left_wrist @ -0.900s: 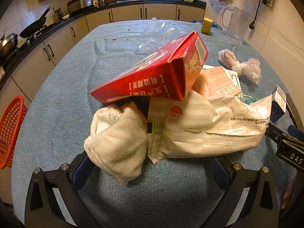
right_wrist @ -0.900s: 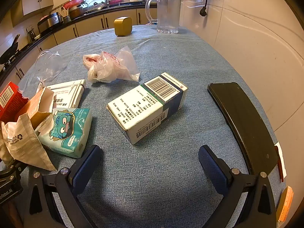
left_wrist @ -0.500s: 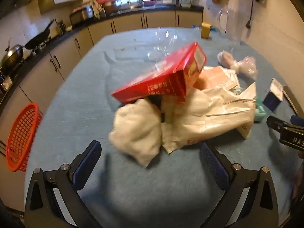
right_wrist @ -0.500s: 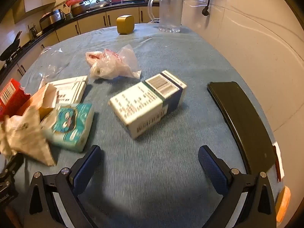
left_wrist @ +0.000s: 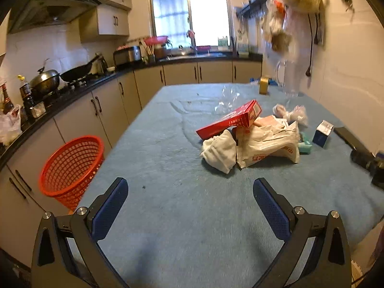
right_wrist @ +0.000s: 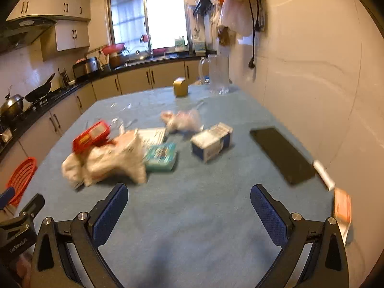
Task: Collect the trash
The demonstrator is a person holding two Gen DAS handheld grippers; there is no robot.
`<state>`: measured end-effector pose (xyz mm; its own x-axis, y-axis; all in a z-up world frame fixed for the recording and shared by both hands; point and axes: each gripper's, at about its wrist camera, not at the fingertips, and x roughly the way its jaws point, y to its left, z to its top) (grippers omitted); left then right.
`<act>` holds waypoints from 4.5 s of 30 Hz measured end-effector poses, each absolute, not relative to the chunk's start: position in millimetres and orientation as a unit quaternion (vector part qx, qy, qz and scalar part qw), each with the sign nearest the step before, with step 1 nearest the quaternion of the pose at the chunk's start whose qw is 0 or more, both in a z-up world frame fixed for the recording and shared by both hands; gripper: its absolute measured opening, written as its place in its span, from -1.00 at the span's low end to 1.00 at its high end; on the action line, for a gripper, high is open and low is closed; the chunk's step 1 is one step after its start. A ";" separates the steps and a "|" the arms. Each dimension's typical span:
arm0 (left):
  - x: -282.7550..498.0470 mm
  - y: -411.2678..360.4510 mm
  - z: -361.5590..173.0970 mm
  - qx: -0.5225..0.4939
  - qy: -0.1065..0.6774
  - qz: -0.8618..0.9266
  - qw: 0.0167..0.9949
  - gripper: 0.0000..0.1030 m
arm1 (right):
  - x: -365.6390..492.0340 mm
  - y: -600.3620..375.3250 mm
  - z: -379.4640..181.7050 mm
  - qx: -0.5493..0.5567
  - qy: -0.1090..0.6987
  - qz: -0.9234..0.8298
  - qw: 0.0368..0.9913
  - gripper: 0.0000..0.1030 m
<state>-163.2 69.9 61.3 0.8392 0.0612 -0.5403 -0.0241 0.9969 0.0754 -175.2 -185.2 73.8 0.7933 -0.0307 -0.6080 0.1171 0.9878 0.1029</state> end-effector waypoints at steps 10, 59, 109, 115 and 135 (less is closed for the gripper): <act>-199.4 80.4 61.2 0.027 0.279 0.030 0.959 1.00 | -208.6 -166.0 78.2 0.076 0.287 -0.030 0.954 1.00; -234.3 90.5 54.0 0.023 0.278 0.033 0.960 1.00 | -227.2 -139.9 74.1 0.053 0.295 0.010 0.954 1.00; -22.8 88.7 29.0 -0.083 0.444 -0.147 0.880 0.24 | -138.6 -198.7 81.4 0.114 0.340 0.083 0.930 0.92; 0.0 83.3 16.3 -0.091 0.448 -0.142 0.878 0.07 | -110.5 -195.9 94.5 0.168 0.344 0.166 0.909 0.67; -28.1 107.3 24.6 -0.084 0.415 -0.157 0.892 -0.25 | 35.8 -117.4 66.1 0.265 0.453 0.247 0.815 0.57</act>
<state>-28.1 107.3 24.6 0.6055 -0.3496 -0.7149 0.2107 0.9367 -0.2796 35.8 -117.4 66.1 0.4679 0.6427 -0.6067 -0.1637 0.7376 0.6551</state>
